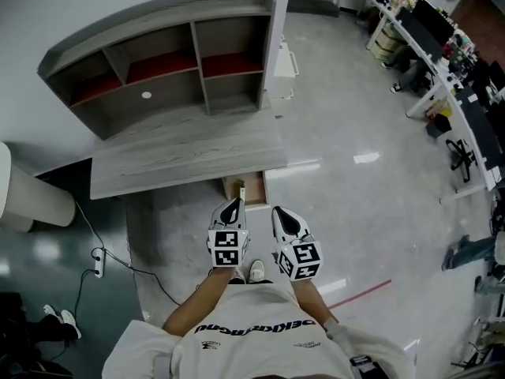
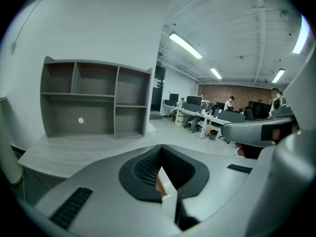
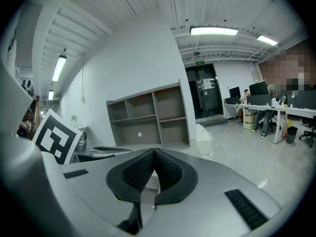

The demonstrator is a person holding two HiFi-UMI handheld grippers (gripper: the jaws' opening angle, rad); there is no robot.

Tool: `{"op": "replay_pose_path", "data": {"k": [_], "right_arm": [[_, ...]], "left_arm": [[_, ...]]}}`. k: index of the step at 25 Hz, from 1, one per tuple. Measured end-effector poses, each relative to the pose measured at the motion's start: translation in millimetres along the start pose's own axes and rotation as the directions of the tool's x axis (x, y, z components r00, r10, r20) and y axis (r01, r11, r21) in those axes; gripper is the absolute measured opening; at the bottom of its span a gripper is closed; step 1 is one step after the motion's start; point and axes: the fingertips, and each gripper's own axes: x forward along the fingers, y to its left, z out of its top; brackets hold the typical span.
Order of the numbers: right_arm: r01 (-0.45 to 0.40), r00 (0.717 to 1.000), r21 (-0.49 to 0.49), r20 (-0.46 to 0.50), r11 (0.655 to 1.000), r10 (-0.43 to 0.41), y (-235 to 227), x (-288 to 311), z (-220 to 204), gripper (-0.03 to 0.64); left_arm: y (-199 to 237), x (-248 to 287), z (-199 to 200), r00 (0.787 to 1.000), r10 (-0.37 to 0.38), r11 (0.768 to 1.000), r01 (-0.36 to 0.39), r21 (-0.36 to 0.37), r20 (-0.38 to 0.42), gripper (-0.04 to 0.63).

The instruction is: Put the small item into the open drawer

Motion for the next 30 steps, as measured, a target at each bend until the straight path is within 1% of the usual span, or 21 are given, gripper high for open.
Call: {"op": "replay_pose_path", "data": {"k": [3,11,17,24,30], "right_arm": [[-0.010,1.000,-0.015,0.017,1.000,0.011,5.3,-4.6,14.0,0.032],[-0.013,0.998,-0.054,0.063,0.998,0.016,8.9,-12.1,40.2,0.032],[-0.014,0.995,-0.069,0.100,0.998,0.021,9.6,-6.8,54.6,0.032],[-0.016,0.992,-0.073,0.121,0.997,0.025,8.6,-2.2,61.8,0.032],[-0.007,0.991,-0.080,0.135,0.997,0.017,-0.5,-4.5,63.4,0.032]], "left_arm": [[-4.7,-9.4,16.3,0.999,-0.012,1.000,0.011,0.010,0.032,0.015],[-15.9,-28.6,50.4,0.995,-0.030,0.998,0.023,0.063,0.098,0.015],[-16.8,-33.4,59.7,0.991,-0.032,0.997,0.023,0.076,0.132,0.015],[-13.4,-35.2,61.7,0.991,-0.026,0.996,0.015,0.083,0.130,0.015],[-23.5,-32.8,68.3,0.986,-0.042,0.996,0.030,0.078,0.160,0.015]]}}
